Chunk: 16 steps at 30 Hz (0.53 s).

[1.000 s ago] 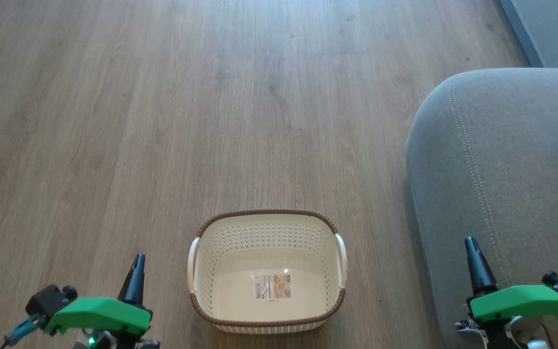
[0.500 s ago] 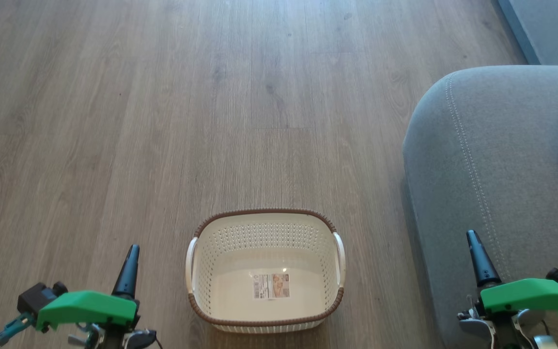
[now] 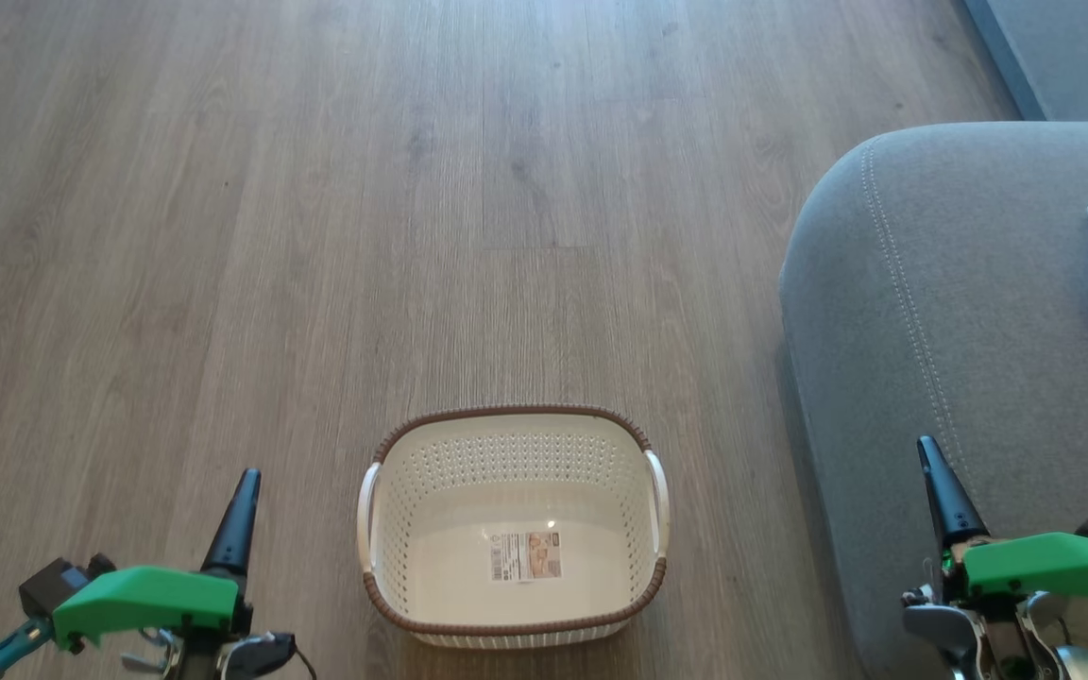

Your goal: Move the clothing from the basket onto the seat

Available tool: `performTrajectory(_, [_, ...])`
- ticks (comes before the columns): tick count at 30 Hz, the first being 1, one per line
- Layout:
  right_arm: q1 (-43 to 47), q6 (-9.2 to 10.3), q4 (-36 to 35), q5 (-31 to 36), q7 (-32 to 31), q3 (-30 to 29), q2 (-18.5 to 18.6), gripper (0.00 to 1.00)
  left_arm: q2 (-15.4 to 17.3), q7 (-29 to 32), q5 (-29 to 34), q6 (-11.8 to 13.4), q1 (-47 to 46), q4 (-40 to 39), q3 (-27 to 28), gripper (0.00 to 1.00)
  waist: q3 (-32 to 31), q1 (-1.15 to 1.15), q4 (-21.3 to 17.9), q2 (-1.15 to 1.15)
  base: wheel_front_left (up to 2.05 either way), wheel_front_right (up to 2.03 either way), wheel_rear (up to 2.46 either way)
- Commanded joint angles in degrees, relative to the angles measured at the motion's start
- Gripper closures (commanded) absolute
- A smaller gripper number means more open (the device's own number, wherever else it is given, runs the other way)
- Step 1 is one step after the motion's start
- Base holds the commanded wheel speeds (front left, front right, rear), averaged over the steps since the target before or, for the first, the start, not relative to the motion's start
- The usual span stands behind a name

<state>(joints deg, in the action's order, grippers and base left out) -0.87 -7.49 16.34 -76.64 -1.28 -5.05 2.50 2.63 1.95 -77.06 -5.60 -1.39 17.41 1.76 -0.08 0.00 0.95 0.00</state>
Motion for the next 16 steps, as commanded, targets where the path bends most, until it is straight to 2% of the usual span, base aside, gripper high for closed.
performTrajectory(1, [-3.36, 0.00, -2.11, -1.72, -0.59, 0.72, 0.99, 1.00, 0.24, 0.58, -1.47, -0.59, -3.58, -2.34, 1.82, 1.00, 0.01, 0.00, -0.05, 0.00, 0.00, 0.00, 0.00])
performTrajectory(16, [-4.64, 0.00, -2.28, -11.63, -3.30, -0.23, 0.98, 1.00, 0.24, 3.29, -10.80, -1.48, -4.42, -3.03, 3.83, 1.00, 0.18, 0.00, -0.66, 0.00, 0.00, 0.00, 0.00])
